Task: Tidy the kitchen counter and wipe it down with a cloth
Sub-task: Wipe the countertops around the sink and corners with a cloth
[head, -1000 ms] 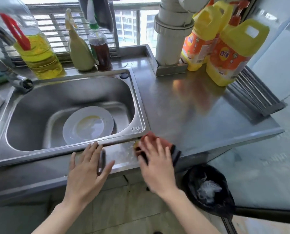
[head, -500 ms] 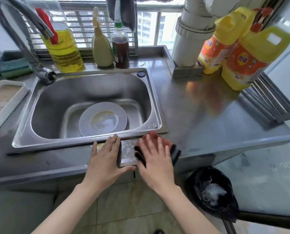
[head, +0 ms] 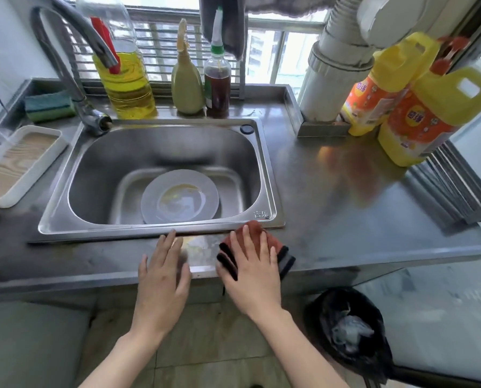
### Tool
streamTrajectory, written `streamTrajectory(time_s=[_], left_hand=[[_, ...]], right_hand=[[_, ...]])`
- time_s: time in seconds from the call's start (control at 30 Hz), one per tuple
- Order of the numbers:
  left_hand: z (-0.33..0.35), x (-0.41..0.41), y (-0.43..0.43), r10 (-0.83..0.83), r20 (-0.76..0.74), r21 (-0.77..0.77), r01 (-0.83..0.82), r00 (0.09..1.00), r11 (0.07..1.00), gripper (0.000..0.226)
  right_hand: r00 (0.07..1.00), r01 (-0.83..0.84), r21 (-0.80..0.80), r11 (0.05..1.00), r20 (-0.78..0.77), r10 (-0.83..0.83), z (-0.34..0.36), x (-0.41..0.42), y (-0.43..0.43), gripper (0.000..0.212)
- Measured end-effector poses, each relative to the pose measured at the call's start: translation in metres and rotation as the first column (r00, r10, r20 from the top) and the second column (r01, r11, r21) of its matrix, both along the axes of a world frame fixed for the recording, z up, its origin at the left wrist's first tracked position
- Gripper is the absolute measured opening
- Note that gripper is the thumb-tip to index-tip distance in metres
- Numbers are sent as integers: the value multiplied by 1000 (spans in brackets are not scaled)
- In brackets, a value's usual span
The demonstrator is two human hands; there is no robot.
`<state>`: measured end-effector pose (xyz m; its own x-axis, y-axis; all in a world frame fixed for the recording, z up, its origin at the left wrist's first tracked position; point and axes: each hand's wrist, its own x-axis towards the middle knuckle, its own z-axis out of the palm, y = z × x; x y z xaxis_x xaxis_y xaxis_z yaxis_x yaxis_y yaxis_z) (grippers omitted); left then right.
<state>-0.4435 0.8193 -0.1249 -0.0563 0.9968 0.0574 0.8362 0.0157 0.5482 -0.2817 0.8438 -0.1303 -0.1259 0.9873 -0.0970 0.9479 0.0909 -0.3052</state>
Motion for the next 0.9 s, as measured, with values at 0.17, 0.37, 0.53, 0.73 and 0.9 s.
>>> streamTrajectory(time_s=[0.17,0.37,0.53,0.73,0.9], left_hand=[[2,45,-21,31,-68,88,-25,997,996,48],[-10,155,9,-64,-225,-23,61,972,998,56],[-30,113,21,114,-310,-155,-169,944,973,63],[-18,52,26,365,-333,-201,-444,869,873,72],[-16,113,18,13,-322,-162,-69,947,984,60]], right_hand=[[785,-99,-111,989,-620,9,21,41,24,48],[999,-18,26,1000,-47,19,-8,123,65,69],[989,-89,24,996,119,85,-21,128,67,75],[989,-75,54,996,130,67,-25,127,67,69],[989,-86,52,995,124,79,-21,125,69,71]])
